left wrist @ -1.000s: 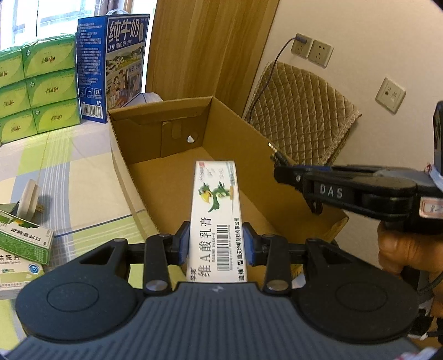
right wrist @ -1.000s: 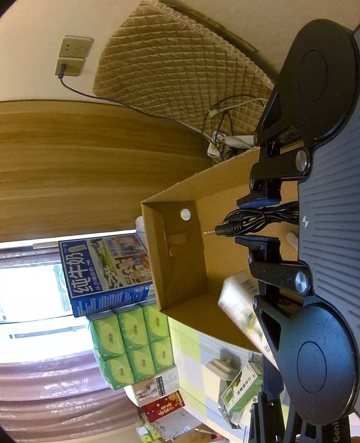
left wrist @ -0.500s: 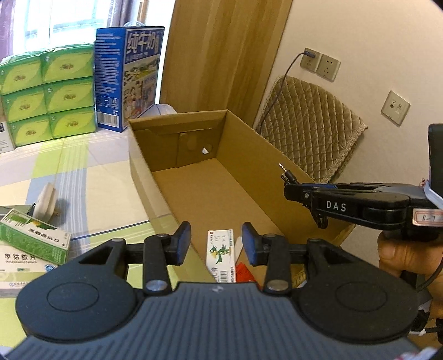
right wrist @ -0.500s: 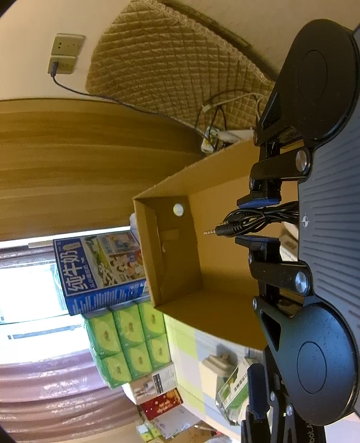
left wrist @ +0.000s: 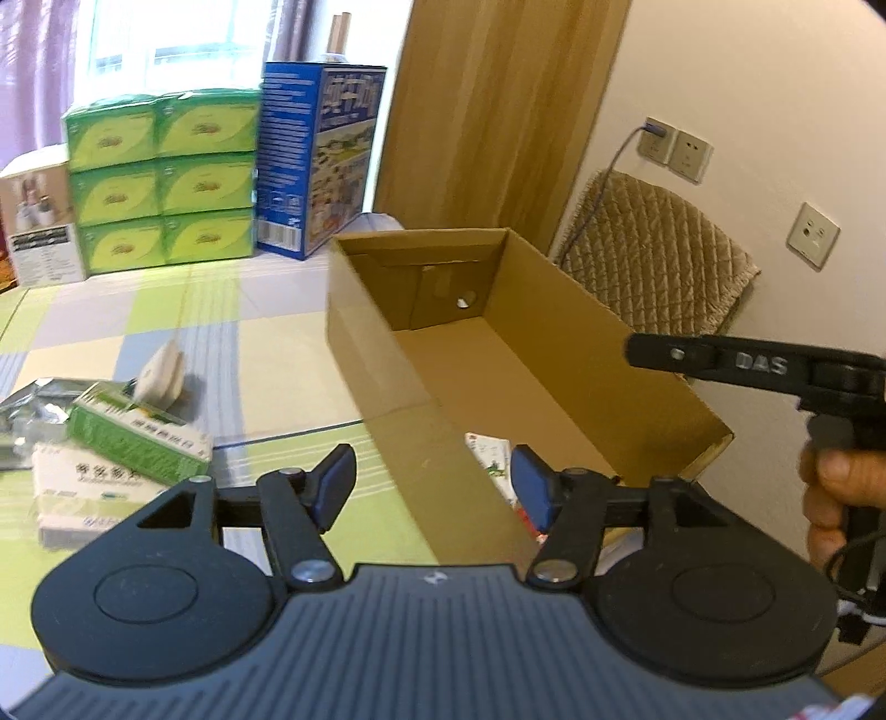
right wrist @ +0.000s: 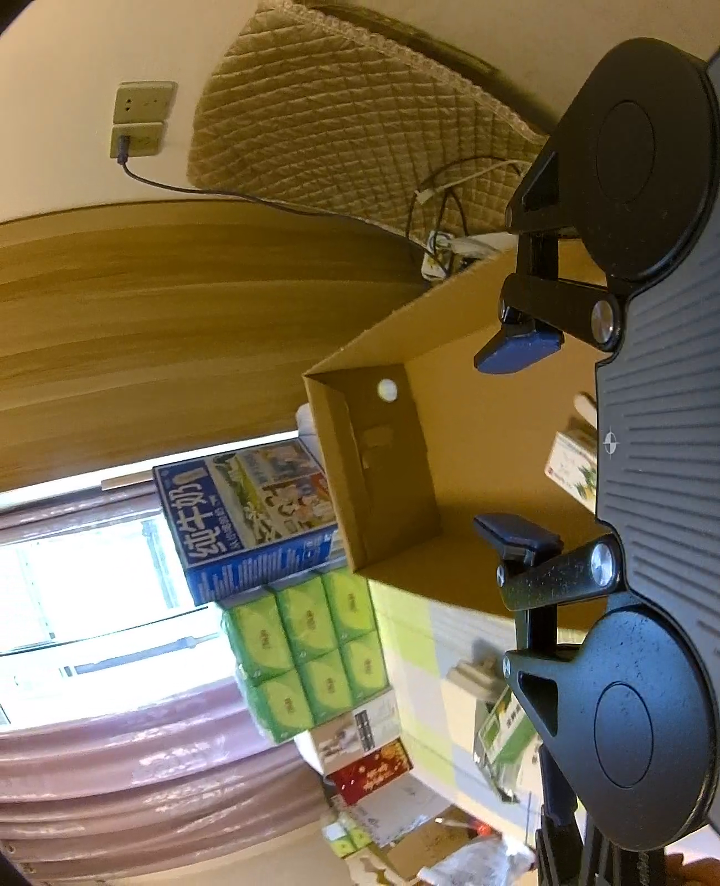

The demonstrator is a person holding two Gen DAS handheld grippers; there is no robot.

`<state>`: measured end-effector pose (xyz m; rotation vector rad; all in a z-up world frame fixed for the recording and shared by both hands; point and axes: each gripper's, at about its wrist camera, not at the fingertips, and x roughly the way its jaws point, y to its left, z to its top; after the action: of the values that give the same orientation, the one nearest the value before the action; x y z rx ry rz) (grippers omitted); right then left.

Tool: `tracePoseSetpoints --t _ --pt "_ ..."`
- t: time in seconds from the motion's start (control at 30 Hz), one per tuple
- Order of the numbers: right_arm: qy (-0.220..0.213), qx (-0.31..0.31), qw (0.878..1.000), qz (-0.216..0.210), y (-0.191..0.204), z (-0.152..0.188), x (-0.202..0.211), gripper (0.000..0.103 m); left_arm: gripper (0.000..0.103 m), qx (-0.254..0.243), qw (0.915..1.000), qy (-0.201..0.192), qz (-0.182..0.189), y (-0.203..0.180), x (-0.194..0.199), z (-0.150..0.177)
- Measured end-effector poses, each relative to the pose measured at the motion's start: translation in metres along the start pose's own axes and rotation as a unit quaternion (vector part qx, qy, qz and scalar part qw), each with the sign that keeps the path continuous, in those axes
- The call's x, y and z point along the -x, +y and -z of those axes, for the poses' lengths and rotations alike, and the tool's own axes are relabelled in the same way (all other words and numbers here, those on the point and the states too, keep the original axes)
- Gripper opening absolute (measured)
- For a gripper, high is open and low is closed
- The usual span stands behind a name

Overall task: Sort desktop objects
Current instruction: 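Open the left tool releasing the medicine box while the right tool drops the cable into the box, then move both open tools back toward the medicine boxes on the table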

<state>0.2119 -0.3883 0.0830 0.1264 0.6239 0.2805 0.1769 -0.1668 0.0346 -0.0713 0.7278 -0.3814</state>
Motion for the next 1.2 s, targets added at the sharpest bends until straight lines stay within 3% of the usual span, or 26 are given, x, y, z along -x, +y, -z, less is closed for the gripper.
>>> tracePoseSetpoints --t 0.3,0.43,0.77,1.2 --pt "0.012 -0.010 1.000 -0.024 0.036 0.028 0.032 0.065 0.070 0.013 0.9997 -0.009 -0.019 0.018 0.037 0.015" --pt "0.023 -0.015 0.999 -0.034 0.053 0.038 0.040 0.074 0.084 0.016 0.9995 -0.016 -0.022 0.024 0.057 0.024" --pt "0.039 0.015 0.997 -0.058 0.098 0.061 0.056 0.100 0.100 0.034 0.9970 -0.029 -0.063 0.058 0.107 0.050" --pt "0.064 0.048 0.993 -0.089 0.143 0.085 0.053 0.101 0.101 0.070 0.9874 -0.025 -0.140 0.119 0.160 0.085"
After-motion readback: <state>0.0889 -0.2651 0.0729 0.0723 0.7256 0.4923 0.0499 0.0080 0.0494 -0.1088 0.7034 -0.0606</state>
